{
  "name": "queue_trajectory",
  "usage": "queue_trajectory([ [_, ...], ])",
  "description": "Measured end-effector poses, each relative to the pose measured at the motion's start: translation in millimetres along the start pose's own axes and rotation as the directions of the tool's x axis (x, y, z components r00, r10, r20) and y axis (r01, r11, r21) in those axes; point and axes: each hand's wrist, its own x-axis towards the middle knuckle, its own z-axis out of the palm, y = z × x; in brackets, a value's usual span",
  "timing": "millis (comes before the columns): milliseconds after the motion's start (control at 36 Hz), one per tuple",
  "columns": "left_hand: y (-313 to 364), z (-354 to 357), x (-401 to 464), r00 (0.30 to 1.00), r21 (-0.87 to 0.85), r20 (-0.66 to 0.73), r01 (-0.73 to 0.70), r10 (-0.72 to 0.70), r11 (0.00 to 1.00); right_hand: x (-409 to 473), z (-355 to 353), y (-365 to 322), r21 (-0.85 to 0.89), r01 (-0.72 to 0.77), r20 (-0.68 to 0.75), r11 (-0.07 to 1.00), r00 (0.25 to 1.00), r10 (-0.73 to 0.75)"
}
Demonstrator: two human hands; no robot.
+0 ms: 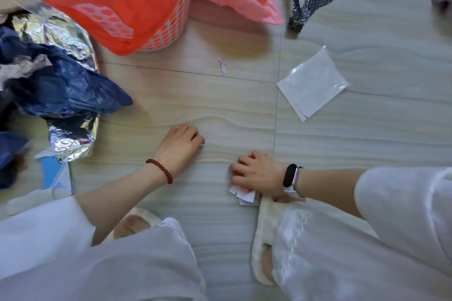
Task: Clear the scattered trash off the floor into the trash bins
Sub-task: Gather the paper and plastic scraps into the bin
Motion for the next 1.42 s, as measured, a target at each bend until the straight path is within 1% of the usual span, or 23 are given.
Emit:
queue_trajectory([
  [56,-2,-1,-2,1.000,0.014,-0.010,-0.009,0.009,1.000,12,1,3,-0.009,-0.048,-0.022,0.999,0.999,0.048],
  [111,-4,-3,-2,1.000,0.018,-0.002,-0.002,0.002,1.000,19,-3,7,0.019,-0.097,-0.052,0.995,0.994,0.098],
  [167,-8,-5,-2,1.000,0.018,0.003,0.017,-0.017,1.000,22,-7,15,0.094,-0.185,-0.062,0.978,0.980,0.191],
  [194,-9,-7,-1,0.999,0.023,0.013,0.032,-0.032,0.999,24,-10,22,0.163,-0.240,-0.054,0.957,0.966,0.252],
  [278,-14,-8,1,0.997,0.020,0.029,0.076,-0.077,0.997,32,-22,46,0.357,-0.434,0.005,0.827,0.886,0.463],
  [333,-16,-11,1,0.993,0.019,0.044,0.111,-0.111,0.994,38,-32,58,0.405,-0.529,0.018,0.746,0.820,0.572],
  [389,-19,-15,2,0.989,0.018,0.044,0.141,-0.141,0.990,43,-38,62,0.423,-0.571,0.007,0.704,0.778,0.628],
  [444,-22,-17,3,0.985,-0.001,0.030,0.173,-0.172,0.985,46,-39,60,0.432,-0.579,-0.007,0.691,0.764,0.645],
  [472,-23,-18,3,0.983,-0.016,0.011,0.183,-0.183,0.983,47,-39,59,0.431,-0.571,-0.016,0.699,0.769,0.639],
  [556,-27,-21,2,0.975,-0.043,-0.037,0.219,-0.220,0.975,50,-39,55,0.330,-0.524,0.025,0.785,0.836,0.547],
  [611,-31,-20,1,0.973,-0.058,-0.041,0.224,-0.227,0.973,54,-39,52,0.300,-0.511,0.056,0.805,0.852,0.520],
  [694,-35,-17,-3,0.971,-0.086,-0.047,0.229,-0.233,0.970,62,-44,48,0.403,-0.485,0.050,0.776,0.858,0.511],
  [833,-33,-19,-3,0.963,-0.148,-0.101,0.235,-0.251,0.961,60,-45,44,0.484,-0.366,0.056,0.794,0.919,0.390],
  [917,-33,-25,1,0.956,-0.189,-0.156,0.220,-0.250,0.957,58,-49,46,0.612,-0.377,0.083,0.695,0.905,0.418],
  [1000,-35,-39,10,0.940,-0.205,-0.237,0.199,-0.246,0.958,62,-55,51,0.653,-0.359,0.008,0.667,0.884,0.468],
  [1056,-36,-56,17,0.913,-0.185,-0.344,0.165,-0.221,0.969,65,-64,59,0.674,-0.356,-0.084,0.647,0.833,0.547],
  [1083,-37,-67,22,0.886,-0.181,-0.416,0.141,-0.205,0.973,65,-73,65,0.695,-0.338,-0.145,0.634,0.798,0.584],
  [1139,-36,-92,33,0.807,-0.176,-0.570,0.065,-0.156,0.982,64,-97,78,0.741,-0.257,-0.282,0.621,0.720,0.634],
  [1167,-35,-105,39,0.764,-0.163,-0.634,0.023,-0.122,0.986,61,-114,86,0.750,-0.207,-0.361,0.628,0.668,0.651],
  [1222,-30,-136,51,0.691,-0.119,-0.722,-0.056,-0.048,0.991,53,-150,103,0.731,-0.126,-0.512,0.670,0.548,0.662],
  [1306,-23,-189,67,0.575,-0.043,-0.816,-0.153,0.053,0.987,38,-204,126,0.662,-0.099,-0.680,0.743,0.340,0.650],
  [1361,-22,-223,76,0.500,0.001,-0.862,-0.166,0.085,0.986,31,-233,136,0.627,-0.076,-0.753,0.775,0.195,0.628],
  [1417,-29,-250,83,0.468,-0.015,-0.882,-0.133,0.050,0.991,28,-260,142,0.589,-0.034,-0.803,0.808,0.089,0.589],
])
